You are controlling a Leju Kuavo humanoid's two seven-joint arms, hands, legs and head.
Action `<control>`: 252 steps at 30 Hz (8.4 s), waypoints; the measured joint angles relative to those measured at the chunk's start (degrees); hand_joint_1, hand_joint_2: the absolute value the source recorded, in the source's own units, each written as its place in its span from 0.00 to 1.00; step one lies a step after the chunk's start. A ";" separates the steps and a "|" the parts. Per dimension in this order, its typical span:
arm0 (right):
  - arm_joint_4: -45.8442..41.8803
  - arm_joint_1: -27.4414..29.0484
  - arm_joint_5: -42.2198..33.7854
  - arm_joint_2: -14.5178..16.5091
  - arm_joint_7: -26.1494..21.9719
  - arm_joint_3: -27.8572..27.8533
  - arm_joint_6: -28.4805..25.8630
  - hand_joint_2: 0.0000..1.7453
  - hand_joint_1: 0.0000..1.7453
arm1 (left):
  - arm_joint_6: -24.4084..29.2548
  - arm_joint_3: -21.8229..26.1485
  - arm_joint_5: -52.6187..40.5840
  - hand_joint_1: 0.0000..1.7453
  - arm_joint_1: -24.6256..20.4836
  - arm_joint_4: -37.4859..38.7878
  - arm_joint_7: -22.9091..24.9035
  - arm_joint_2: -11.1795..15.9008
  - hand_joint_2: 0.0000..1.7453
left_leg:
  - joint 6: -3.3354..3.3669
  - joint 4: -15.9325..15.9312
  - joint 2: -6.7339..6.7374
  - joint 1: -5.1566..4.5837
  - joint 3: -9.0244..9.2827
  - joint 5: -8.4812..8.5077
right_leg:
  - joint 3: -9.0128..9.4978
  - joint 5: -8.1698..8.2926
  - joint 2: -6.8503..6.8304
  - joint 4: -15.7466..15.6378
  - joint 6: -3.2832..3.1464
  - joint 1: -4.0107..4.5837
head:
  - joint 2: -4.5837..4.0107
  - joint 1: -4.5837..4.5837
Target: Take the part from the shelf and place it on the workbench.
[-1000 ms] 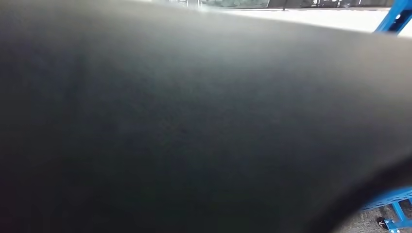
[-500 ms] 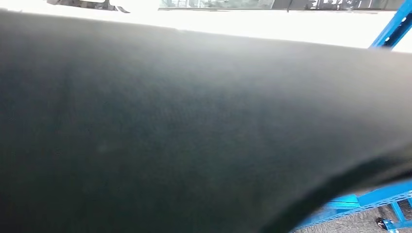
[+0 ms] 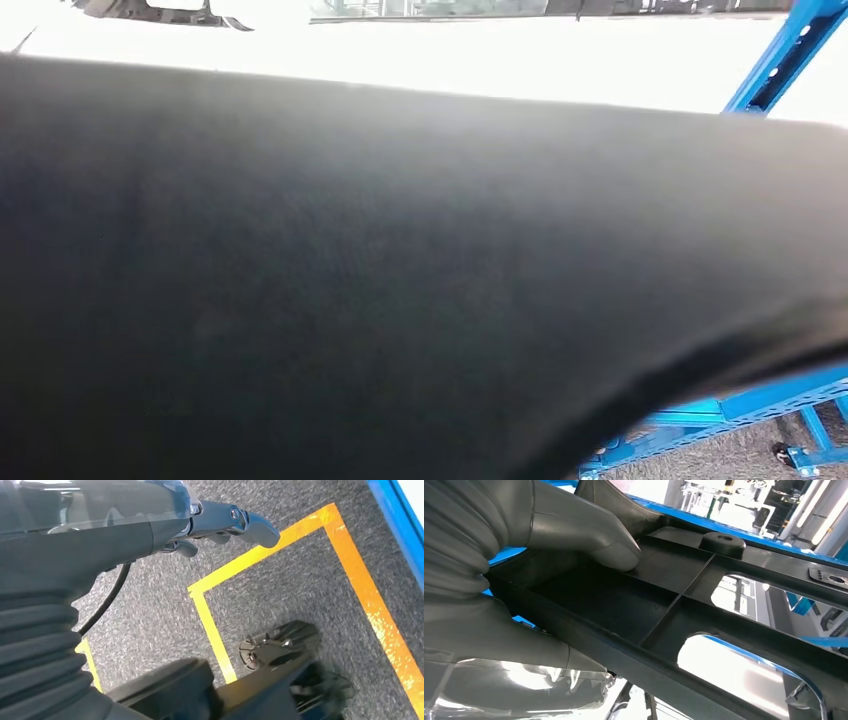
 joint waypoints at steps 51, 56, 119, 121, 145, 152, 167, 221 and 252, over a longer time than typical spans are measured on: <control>0.54 1.10 -0.35 1.27 0.00 -1.27 4.97 1.00 0.90 | -2.52 2.54 0.99 0.00 -0.74 0.02 3.83 -0.54 1.00 | 0.20 0.00 0.42 -0.12 -4.51 3.00 | 3.83 -1.86 -0.39 -1.36 0.07 -0.19 | 0.00 0.03; 0.58 1.13 -0.35 1.33 0.00 -1.27 4.98 1.00 0.90 | -2.49 2.54 0.99 0.00 -0.69 0.02 3.83 -0.54 1.00 | -0.95 14.57 0.37 0.28 -7.76 -6.70 | 0.12 0.97 -0.68 -1.21 -0.56 -0.17 | 0.00 0.02; -0.43 0.84 -0.05 2.69 0.19 -2.79 1.92 1.00 0.90 | -2.61 1.97 -0.07 0.00 -2.13 0.02 5.44 -0.78 1.00 | -1.06 15.78 0.43 0.54 -8.53 -3.65 | -0.15 1.77 -1.02 -1.44 -0.75 0.20 | 0.00 0.02; -0.44 0.83 -0.14 2.72 0.23 -2.80 1.77 1.00 0.90 | -2.62 1.94 -0.09 0.00 -2.22 0.02 5.56 -0.78 1.00 | -0.78 12.64 0.42 0.53 -4.07 -0.39 | -2.56 3.16 -1.03 -0.71 -0.53 0.24 | 0.00 0.01; -1.93 3.07 -0.33 2.35 0.24 -4.45 -0.17 1.00 0.90 | -2.97 1.22 -0.44 0.00 -2.65 0.02 4.93 -0.87 1.00 | -1.26 2.21 0.69 0.60 -7.33 2.04 | 3.79 -1.83 -0.59 -1.06 0.02 -0.48 | 0.00 -0.02; -1.97 3.32 -0.15 2.42 0.37 -4.63 0.02 1.00 0.90 | -2.87 1.22 -0.35 0.00 -2.85 0.01 4.89 -0.85 1.00 | -1.20 10.55 0.65 0.55 -2.00 -1.05 | -3.47 3.62 -0.64 -0.39 -0.07 0.19 | 0.00 -0.03; -1.86 3.88 -0.46 2.24 0.26 -5.08 0.34 1.00 0.90 | -1.40 1.09 -0.41 0.00 -3.06 0.00 3.46 -0.98 1.00 | 1.33 -3.31 1.08 0.13 -1.41 3.30 | -4.26 -0.05 -0.53 13.60 3.03 -0.52 | 0.00 -0.01; -1.78 4.07 -1.41 1.98 0.60 -5.37 -1.08 1.00 0.90 | -0.86 0.86 -1.25 0.00 -2.99 -0.02 2.80 -1.42 1.00 | 2.20 -2.45 1.04 -0.18 0.70 0.77 | -1.47 -2.58 -0.02 3.46 1.98 0.21 | 0.00 -0.01; -1.02 4.43 -2.75 1.68 0.14 -5.27 1.77 1.00 0.90 | 0.16 0.55 -0.03 0.00 -2.10 -0.02 1.13 -1.52 1.00 | 2.15 -2.59 -0.65 0.22 1.54 0.06 | -3.88 -1.84 3.05 4.83 2.74 -0.32 | 0.00 0.00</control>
